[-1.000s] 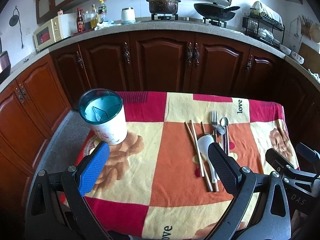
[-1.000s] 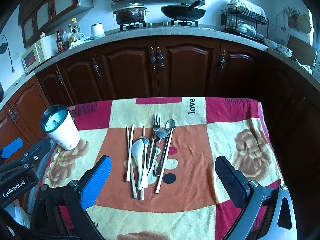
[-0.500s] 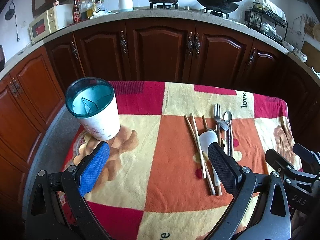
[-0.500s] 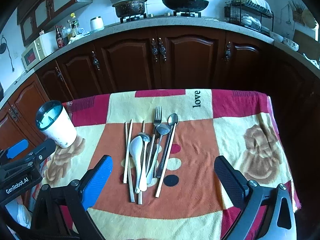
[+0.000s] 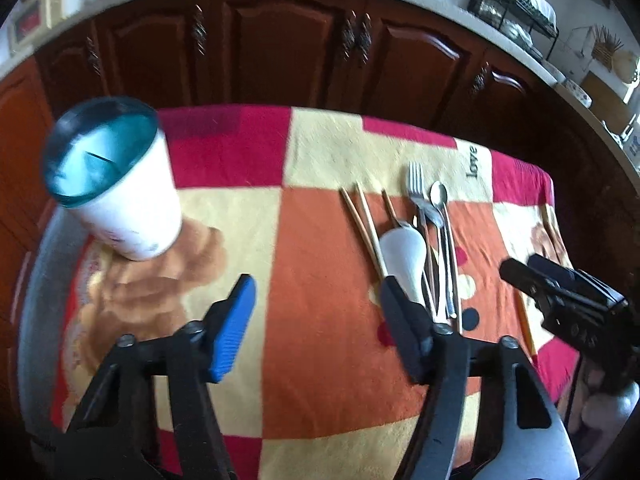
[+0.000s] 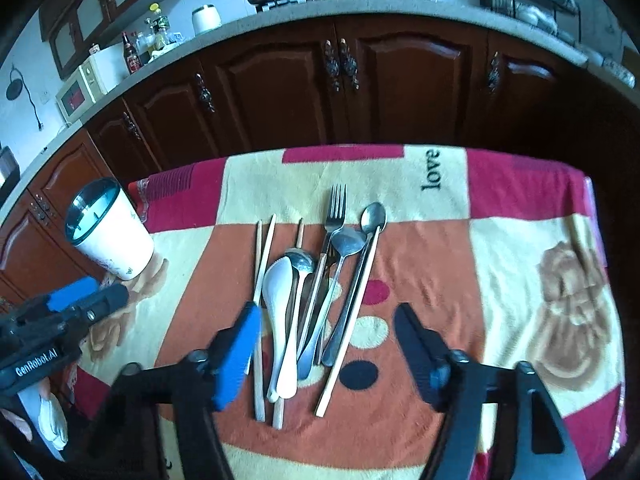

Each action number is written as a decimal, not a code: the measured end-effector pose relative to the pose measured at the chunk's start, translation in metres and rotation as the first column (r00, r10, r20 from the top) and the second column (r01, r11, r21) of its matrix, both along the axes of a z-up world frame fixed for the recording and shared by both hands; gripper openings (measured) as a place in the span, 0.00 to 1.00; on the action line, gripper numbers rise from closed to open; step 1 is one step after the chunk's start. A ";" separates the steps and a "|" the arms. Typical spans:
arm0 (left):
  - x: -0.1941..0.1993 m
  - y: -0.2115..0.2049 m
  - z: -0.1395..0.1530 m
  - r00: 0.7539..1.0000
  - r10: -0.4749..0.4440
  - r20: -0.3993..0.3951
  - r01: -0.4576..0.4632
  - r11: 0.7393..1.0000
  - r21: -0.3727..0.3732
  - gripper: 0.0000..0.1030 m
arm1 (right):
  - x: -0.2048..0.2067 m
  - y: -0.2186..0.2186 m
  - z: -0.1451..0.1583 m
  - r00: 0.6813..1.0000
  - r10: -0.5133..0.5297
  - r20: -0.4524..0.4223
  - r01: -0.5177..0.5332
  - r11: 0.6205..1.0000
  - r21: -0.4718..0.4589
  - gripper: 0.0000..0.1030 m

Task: Organize utensils
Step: 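Lower left tool to white ceramic spoon while right tool approaches metal spoons, then close left tool on white ceramic spoon while right tool grasps a metal spoon, then lift and carry both spoons over the white cup with both tools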

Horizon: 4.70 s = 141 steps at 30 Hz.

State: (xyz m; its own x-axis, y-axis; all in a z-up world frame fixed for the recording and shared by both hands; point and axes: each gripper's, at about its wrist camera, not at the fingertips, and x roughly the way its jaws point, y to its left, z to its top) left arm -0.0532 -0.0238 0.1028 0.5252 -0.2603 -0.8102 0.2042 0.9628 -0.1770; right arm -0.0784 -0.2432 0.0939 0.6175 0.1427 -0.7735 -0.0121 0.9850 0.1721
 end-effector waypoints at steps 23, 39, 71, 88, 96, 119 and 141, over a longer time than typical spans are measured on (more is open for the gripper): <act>0.060 -0.107 -0.045 0.982 -0.090 -0.166 0.090 0.996 -0.010 0.51 | 0.055 -0.065 -0.052 0.992 -0.048 -0.114 0.065 0.986 0.151 0.46; 0.075 -0.099 -0.056 0.979 -0.123 -0.163 0.130 0.991 0.033 0.40 | 0.065 -0.064 -0.059 0.993 -0.005 -0.117 0.028 0.981 0.190 0.47; 0.091 -0.054 -0.078 0.953 -0.098 -0.286 0.042 0.980 -0.195 0.14 | 0.131 -0.071 -0.108 0.994 -0.046 -0.104 0.101 0.770 0.630 0.30; 0.084 -0.064 -0.068 0.966 -0.141 -0.216 0.096 0.974 -0.204 0.04 | 0.091 -0.081 -0.077 0.999 -0.038 -0.010 0.037 0.791 0.611 0.03; 0.059 -0.029 -0.017 0.984 -0.148 -0.104 0.121 0.965 -0.233 0.04 | 0.066 -0.062 -0.028 0.997 0.003 0.080 -0.050 0.800 0.598 0.02; 0.108 0.191 0.106 0.931 0.210 0.297 -0.175 0.974 -0.140 0.04 | 0.149 0.201 0.103 0.893 0.254 0.370 -0.441 0.650 0.619 0.02; 0.112 0.185 0.029 0.908 0.222 0.355 -0.223 0.974 -0.038 0.04 | 0.181 0.232 0.029 0.904 0.288 0.315 -0.422 0.711 0.562 0.02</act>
State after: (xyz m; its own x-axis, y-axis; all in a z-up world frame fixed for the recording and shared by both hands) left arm 0.0592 0.1609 0.1317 0.8219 -0.1009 -0.5607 0.0334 0.9910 -0.1294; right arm 0.1031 -0.0113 0.1225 0.5467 0.7751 -0.3167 -0.4377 0.5870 0.6810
